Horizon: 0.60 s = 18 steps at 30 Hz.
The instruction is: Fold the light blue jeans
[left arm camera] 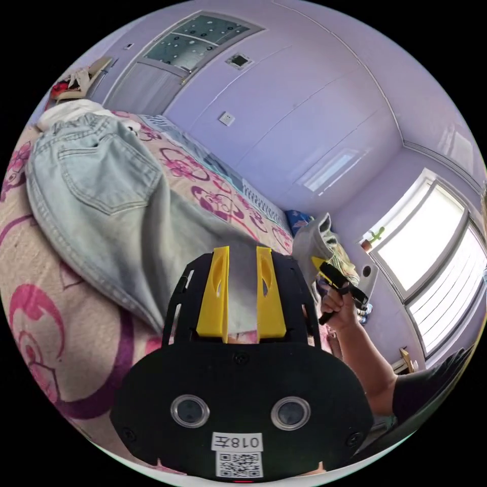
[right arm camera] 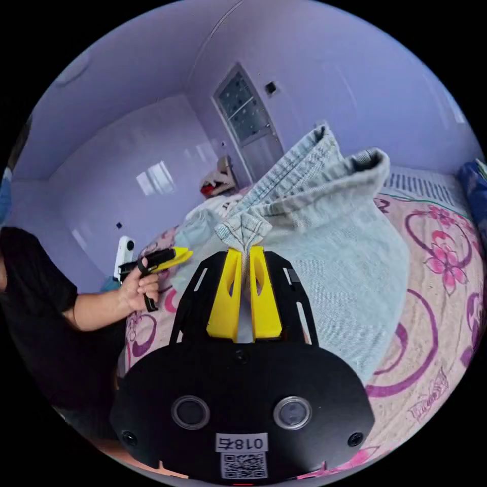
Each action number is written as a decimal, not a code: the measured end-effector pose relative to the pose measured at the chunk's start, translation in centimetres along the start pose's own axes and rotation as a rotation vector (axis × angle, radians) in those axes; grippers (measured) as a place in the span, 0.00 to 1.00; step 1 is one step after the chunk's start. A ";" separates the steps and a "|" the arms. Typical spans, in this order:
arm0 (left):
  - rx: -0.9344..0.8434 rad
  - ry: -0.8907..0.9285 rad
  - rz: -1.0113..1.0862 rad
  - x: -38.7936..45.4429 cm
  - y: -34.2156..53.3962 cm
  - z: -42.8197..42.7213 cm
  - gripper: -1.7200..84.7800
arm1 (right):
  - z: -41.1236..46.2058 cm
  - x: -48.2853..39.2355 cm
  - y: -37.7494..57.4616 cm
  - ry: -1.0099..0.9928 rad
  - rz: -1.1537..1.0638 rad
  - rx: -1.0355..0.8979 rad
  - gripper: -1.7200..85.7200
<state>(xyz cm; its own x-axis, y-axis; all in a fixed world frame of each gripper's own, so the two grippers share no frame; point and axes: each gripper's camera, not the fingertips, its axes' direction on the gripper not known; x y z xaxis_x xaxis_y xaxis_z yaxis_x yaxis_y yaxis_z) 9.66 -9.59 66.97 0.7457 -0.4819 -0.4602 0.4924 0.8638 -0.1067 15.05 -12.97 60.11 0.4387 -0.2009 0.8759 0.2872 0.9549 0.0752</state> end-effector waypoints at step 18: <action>0.066 -0.187 0.245 -2.8 0.6 -4.1 0.13 | 18.6 -15.8 -6.6 0.116 -0.305 -0.655 0.14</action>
<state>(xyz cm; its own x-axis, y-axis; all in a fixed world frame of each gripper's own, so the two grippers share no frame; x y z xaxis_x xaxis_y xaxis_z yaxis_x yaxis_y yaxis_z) 5.99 -7.12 64.60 0.9123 -0.2845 -0.2946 0.3114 0.9491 0.0479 -9.59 -12.02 54.61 0.3347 -0.4933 0.8029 0.8455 0.5334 -0.0247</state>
